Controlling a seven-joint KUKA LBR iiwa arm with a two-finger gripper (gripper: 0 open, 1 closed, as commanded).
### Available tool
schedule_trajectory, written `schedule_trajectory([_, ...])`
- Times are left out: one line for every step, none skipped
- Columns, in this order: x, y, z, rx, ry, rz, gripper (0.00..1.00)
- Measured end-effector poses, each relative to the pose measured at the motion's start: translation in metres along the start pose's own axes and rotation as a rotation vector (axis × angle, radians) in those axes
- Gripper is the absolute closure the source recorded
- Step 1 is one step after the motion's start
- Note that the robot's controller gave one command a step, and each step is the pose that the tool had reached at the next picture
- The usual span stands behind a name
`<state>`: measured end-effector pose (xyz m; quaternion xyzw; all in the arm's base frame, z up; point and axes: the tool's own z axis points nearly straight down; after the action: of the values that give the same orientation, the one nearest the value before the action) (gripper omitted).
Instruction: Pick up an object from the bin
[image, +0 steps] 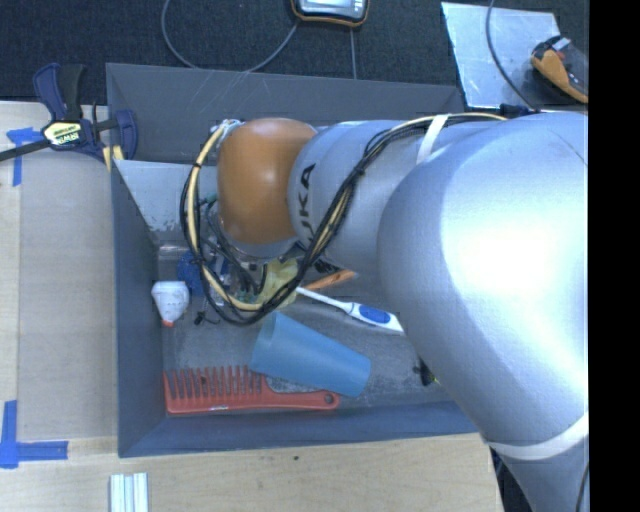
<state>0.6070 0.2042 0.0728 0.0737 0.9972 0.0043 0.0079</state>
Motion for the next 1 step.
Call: schedule_trajectory([0.0164,-0.0112,-0.0024,-0.007,-0.012,0.059,1.00])
